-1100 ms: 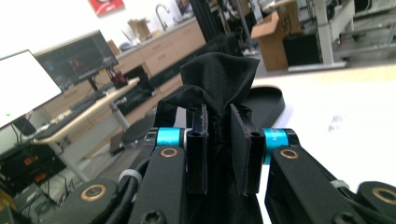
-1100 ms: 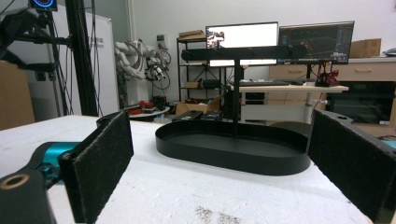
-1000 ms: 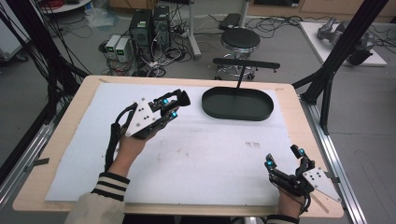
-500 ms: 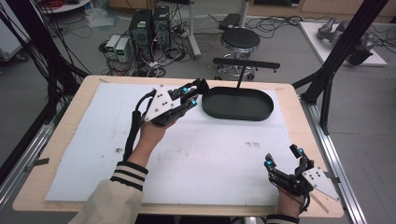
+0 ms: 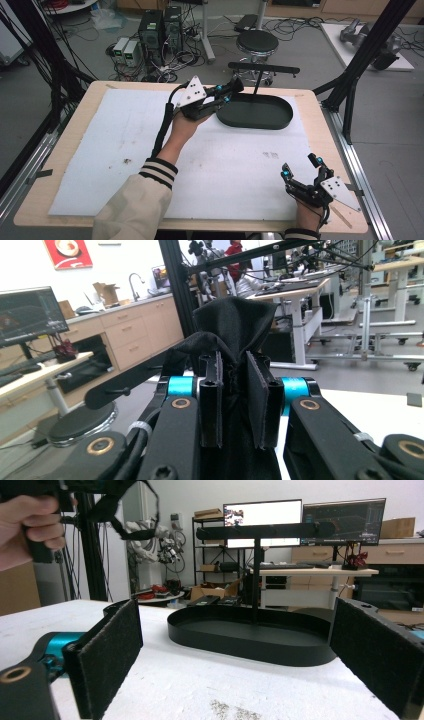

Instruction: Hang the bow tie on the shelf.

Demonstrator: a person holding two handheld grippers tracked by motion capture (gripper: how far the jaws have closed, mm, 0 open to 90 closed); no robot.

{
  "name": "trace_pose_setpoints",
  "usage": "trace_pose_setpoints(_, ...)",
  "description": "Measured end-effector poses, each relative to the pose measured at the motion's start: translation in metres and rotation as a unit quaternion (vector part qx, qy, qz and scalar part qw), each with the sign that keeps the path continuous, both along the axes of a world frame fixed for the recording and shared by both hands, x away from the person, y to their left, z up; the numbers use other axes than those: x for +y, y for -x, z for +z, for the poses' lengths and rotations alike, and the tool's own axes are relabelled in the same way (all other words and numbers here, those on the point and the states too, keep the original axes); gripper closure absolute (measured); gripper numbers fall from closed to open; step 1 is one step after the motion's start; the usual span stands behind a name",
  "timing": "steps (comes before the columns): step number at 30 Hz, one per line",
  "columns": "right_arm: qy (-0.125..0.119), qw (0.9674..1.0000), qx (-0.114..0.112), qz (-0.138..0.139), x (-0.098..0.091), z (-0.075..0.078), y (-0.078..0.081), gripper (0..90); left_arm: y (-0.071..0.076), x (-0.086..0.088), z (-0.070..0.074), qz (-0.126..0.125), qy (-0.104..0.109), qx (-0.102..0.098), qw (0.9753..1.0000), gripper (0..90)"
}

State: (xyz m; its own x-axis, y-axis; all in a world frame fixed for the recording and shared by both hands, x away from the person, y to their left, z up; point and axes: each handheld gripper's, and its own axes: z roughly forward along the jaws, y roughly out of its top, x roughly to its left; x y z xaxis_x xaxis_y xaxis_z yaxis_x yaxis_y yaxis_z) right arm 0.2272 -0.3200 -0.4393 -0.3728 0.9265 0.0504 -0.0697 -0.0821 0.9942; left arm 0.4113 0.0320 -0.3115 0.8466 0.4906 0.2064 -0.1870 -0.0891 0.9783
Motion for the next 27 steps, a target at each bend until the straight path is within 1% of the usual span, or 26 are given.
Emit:
trace_pose_setpoints(2,0.001,1.0,0.0,-0.001,0.0,0.0,0.0,6.4,-0.008,-0.006,-0.001,-0.007,0.001,0.011,0.9999,77.1)
trace_pose_setpoints(3,0.005,1.0,0.0,-0.002,-0.001,-0.001,-0.002,6.4,-0.012,-0.008,-0.001,-0.01,0.0,0.015,0.9998,77.1)
trace_pose_setpoints(5,0.005,1.0,0.001,-0.002,-0.002,-0.001,-0.002,6.4,-0.02,-0.013,-0.003,-0.016,0.005,0.02,0.9997,77.1)
trace_pose_setpoints(7,0.008,1.0,0.002,-0.001,-0.003,-0.002,-0.004,6.4,-0.029,-0.016,-0.004,-0.024,0.008,0.031,0.9992,77.1)
trace_pose_setpoints(8,0.007,1.0,0.005,-0.002,-0.002,-0.002,-0.005,6.4,-0.038,-0.019,-0.005,-0.029,0.011,0.04,0.9987,77.1)
trace_pose_setpoints(9,0.009,0.9999,0.006,-0.002,-0.002,-0.002,-0.005,6.4,-0.042,-0.021,-0.006,-0.029,0.013,0.041,0.9986,77.1)
trace_pose_setpoints(10,0.011,0.9999,0.005,-0.002,-0.002,-0.002,-0.006,6.4,-0.042,-0.021,-0.006,-0.029,0.013,0.041,0.9986,77.1)
trace_pose_setpoints(13,0.015,0.9999,0.004,-0.003,-0.003,-0.003,-0.009,6.4,-0.054,-0.025,-0.007,-0.03,0.014,0.049,0.9983,77.1)
trace_pose_setpoints(14,0.014,0.9999,0.008,-0.003,-0.003,-0.003,-0.009,6.4,-0.058,-0.026,-0.008,-0.03,0.015,0.052,0.9981,77.1)
trace_pose_setpoints(18,0.017,0.9998,0.009,-0.007,-0.005,-0.004,-0.011,6.4,-0.072,-0.029,-0.009,-0.031,0.027,0.062,0.9972,77.1)
trace_pose_setpoints(19,0.019,0.9998,0.009,-0.007,-0.005,-0.005,-0.012,6.4,-0.078,-0.031,-0.01,-0.032,0.031,0.066,0.9968,77.1)
trace_pose_setpoints(20,0.019,0.9998,0.009,-0.007,-0.005,-0.005,-0.012,6.4,-0.078,-0.031,-0.01,-0.032,0.031,0.066,0.9968,77.1)
trace_pose_setpoints(21,0.021,0.9997,0.013,-0.008,-0.005,-0.005,-0.012,6.4,-0.081,-0.032,-0.01,-0.029,0.033,0.067,0.9968,77.1)
trace_pose_setpoints(25,0.023,0.9996,0.012,-0.008,-0.005,-0.005,-0.012,6.4,-0.093,-0.033,-0.011,-0.022,0.038,0.072,0.9964,77.1)
trace_pose_setpoints(27,0.023,0.9996,0.01,-0.009,-0.006,-0.005,-0.012,6.5,-0.098,-0.032,-0.012,-0.014,0.041,0.074,0.9963,77.1)
